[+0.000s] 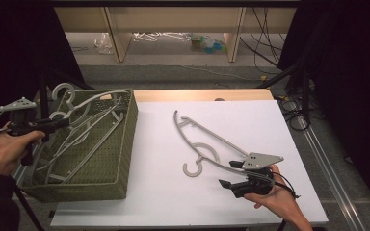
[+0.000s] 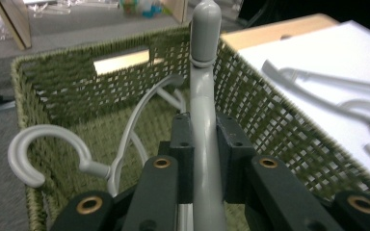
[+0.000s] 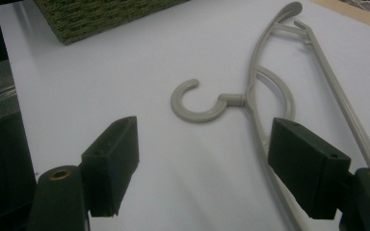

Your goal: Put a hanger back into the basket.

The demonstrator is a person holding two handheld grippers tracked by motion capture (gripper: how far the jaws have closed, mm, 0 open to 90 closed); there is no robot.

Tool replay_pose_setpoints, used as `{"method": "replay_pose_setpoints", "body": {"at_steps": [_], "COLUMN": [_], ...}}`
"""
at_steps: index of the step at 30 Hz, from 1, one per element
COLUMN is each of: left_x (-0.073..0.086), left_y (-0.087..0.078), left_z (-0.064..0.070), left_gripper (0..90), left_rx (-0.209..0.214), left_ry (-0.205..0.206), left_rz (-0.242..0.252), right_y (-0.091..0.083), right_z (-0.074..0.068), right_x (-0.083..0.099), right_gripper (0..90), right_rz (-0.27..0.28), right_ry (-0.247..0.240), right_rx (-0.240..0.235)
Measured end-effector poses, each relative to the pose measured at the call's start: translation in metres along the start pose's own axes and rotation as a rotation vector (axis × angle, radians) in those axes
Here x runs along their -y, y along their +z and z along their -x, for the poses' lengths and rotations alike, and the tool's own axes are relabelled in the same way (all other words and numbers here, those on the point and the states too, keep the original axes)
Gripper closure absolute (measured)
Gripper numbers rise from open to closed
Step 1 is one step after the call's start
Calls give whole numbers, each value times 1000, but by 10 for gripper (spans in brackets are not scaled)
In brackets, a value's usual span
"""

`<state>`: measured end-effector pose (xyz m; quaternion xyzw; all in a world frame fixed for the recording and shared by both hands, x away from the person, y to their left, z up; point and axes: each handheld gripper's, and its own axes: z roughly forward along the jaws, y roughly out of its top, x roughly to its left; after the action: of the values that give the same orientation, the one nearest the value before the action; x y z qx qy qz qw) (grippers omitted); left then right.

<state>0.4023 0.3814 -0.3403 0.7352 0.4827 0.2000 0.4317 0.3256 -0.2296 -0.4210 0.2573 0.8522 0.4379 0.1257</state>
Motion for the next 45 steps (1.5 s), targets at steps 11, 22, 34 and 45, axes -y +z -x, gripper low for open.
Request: {"method": "replay_pose_setpoints", "body": {"at_steps": [11,22,34,45], "left_x": [19,47,62,50], "left_y": [33,48,47,21], "left_z": [-7,-18,-32,-8], "left_gripper": [787,764,673,476], "left_rx": [16,-32,-127,-173], "left_ry": [-22,-108,-120,-113], "left_rz": [-100,-142,-207,-85], "right_y": [1,1,2,4], "right_z": [1,0,-1,0], "right_x": [1,1,2,3], "right_gripper": [272,267,267,264], "right_rz": [-6,-8,-17,-19], "right_ry": [2,5,-2,-1], "right_rx": [-1,3,-5,-2]}}
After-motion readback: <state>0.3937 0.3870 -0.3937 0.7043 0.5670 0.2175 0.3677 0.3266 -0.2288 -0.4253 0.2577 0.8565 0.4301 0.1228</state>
